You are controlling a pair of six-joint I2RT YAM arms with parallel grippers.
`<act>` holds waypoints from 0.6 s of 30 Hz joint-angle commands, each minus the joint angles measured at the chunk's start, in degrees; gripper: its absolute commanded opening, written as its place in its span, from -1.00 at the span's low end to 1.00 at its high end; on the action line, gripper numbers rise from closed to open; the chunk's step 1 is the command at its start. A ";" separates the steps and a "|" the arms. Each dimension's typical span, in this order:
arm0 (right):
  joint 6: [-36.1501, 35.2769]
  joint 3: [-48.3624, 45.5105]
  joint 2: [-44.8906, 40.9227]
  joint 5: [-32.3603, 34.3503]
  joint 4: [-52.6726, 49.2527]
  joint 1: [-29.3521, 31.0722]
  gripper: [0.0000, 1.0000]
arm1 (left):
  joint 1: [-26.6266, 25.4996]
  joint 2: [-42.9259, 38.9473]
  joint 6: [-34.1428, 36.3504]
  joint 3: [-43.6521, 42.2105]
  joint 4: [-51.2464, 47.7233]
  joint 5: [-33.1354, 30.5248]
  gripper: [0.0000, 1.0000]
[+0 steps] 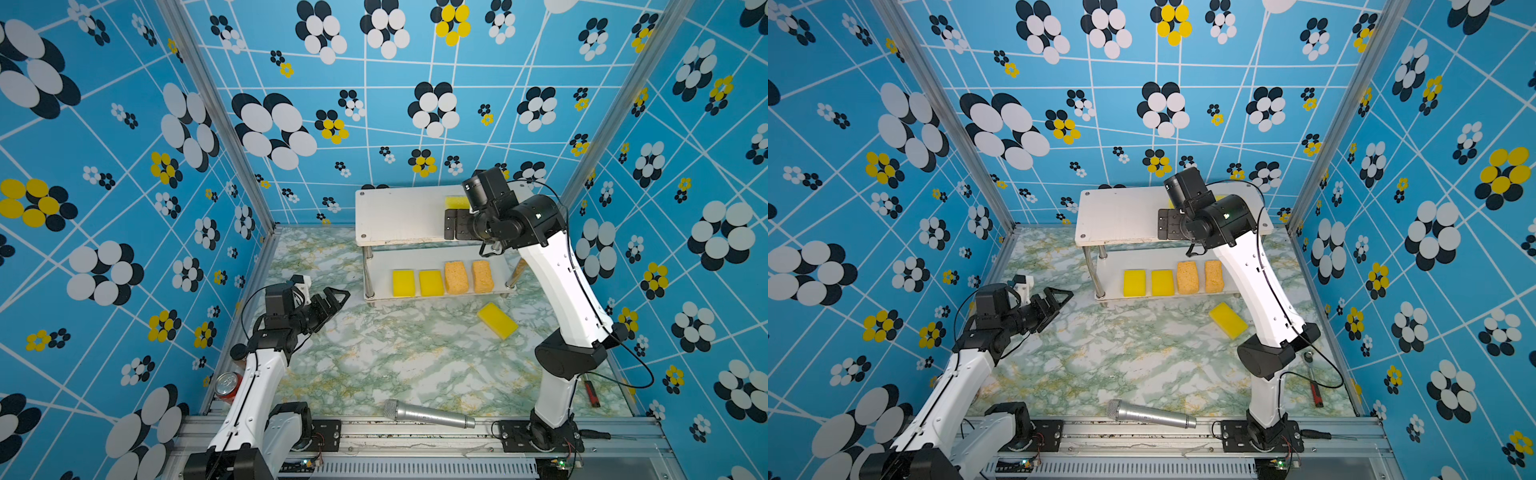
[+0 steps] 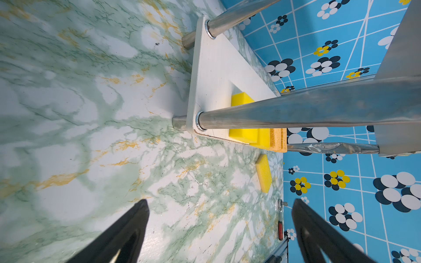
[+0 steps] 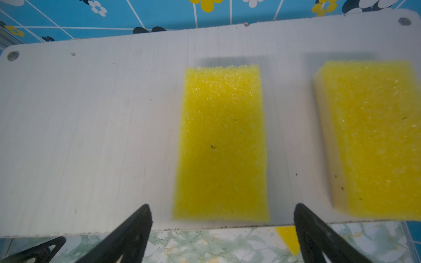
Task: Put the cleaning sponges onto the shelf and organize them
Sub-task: 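Withdraw the right gripper from the top shelf toward the last yellow sponge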
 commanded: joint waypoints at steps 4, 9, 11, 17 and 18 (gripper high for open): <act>-6.27 -4.36 -6.00 -4.57 -0.49 0.87 0.99 | 0.60 -0.05 0.70 -0.58 0.03 1.03 0.98; -10.71 -14.39 -12.79 -6.75 2.88 0.88 0.98 | 0.55 0.32 0.31 -0.31 0.71 1.51 0.98; -12.70 -18.38 -15.86 -8.02 4.03 0.83 0.99 | 0.54 0.38 0.40 -0.12 0.52 1.56 0.98; -16.65 -31.29 -26.41 -8.28 6.98 0.88 0.98 | 0.53 0.41 0.52 0.01 0.39 2.08 0.98; -16.66 -33.45 -27.97 -7.93 7.09 0.86 0.98 | 0.52 0.41 0.43 -0.07 0.54 2.22 0.98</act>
